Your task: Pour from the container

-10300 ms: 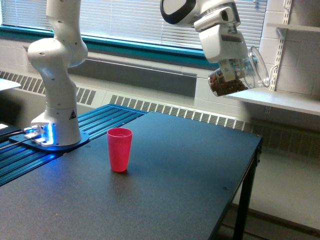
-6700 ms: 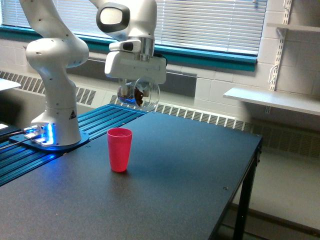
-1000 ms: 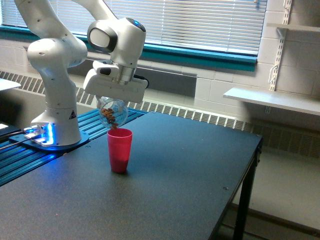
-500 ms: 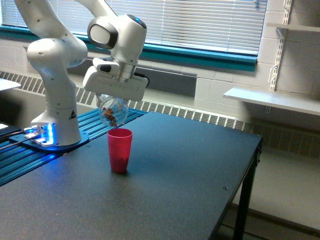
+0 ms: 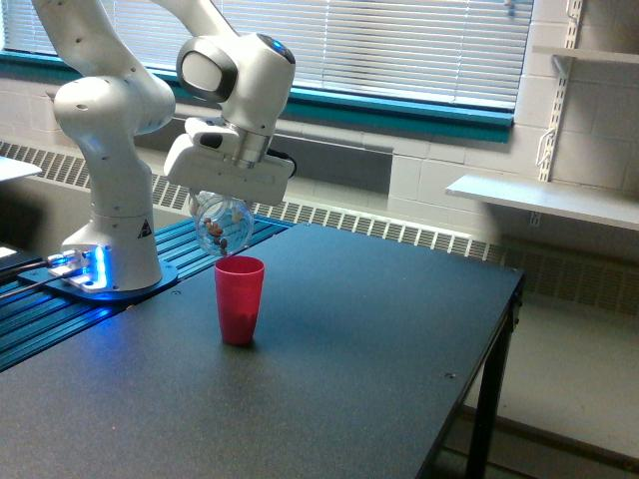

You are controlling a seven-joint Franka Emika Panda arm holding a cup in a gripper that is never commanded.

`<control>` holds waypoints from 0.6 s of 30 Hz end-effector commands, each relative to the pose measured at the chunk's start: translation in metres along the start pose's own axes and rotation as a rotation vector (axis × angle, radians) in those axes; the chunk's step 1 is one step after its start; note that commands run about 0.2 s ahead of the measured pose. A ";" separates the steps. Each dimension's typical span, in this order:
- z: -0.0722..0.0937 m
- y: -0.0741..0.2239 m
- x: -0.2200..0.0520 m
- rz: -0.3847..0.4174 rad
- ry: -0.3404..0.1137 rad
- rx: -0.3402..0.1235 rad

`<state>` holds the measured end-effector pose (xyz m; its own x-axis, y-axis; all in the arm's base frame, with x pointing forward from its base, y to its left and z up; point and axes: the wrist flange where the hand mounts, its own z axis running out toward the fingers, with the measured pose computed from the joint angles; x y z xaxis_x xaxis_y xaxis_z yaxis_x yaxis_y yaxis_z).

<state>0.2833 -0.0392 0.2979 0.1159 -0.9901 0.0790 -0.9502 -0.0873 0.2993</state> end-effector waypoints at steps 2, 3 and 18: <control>-0.002 -0.002 0.004 -0.035 0.011 -0.027; -0.003 -0.002 0.004 -0.037 0.011 -0.030; -0.004 -0.012 0.003 -0.089 0.017 -0.068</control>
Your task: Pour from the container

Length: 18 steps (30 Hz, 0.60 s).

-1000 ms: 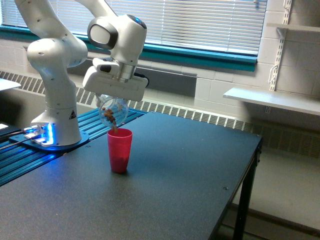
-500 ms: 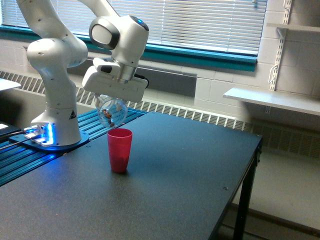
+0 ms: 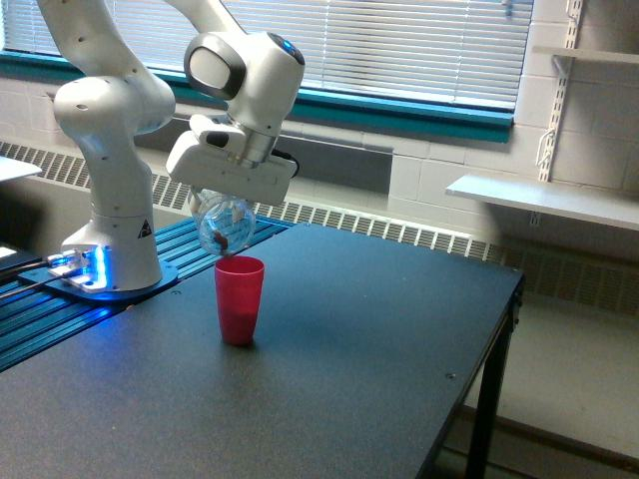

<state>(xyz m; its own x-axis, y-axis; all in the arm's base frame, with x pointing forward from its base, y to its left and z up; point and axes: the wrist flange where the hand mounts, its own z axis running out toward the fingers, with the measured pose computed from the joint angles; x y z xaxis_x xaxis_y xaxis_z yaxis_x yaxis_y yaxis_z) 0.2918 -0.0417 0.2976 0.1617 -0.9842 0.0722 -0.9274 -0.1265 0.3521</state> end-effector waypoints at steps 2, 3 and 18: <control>-0.004 -0.006 0.001 -0.047 0.014 -0.016; -0.005 -0.007 0.001 -0.049 0.015 -0.016; -0.011 -0.018 0.001 -0.070 0.034 0.002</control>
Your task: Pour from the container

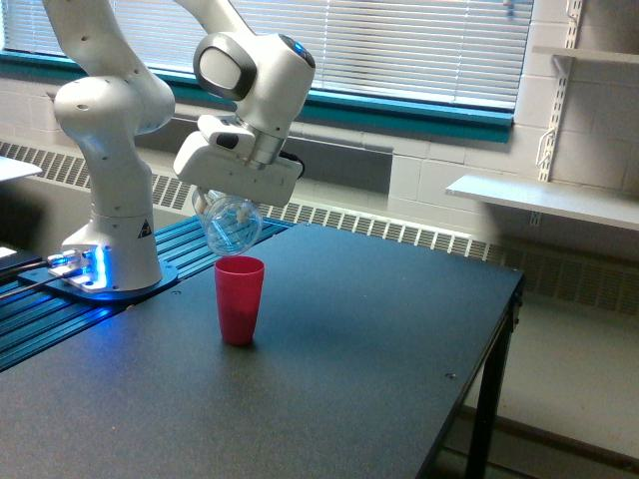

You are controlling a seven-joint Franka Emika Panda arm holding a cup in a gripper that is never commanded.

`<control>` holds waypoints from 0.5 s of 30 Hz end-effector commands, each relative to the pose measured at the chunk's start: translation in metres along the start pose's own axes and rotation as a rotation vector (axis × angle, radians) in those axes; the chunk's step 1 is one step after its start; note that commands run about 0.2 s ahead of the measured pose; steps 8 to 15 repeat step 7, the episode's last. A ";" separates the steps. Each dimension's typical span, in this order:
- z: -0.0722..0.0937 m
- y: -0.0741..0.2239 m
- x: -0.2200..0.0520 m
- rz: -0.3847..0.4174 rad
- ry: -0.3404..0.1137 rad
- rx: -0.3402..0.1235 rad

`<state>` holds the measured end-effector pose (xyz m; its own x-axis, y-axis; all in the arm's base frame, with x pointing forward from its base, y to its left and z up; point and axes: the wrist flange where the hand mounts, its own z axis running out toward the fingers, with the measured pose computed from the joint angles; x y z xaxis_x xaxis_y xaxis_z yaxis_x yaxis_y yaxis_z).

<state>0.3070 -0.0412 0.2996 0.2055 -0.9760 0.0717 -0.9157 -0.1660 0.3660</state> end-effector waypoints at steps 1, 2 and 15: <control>-0.005 -0.005 0.000 -0.028 0.023 0.018; -0.006 -0.005 0.001 -0.025 0.026 0.023; -0.014 -0.009 0.004 -0.021 0.055 0.068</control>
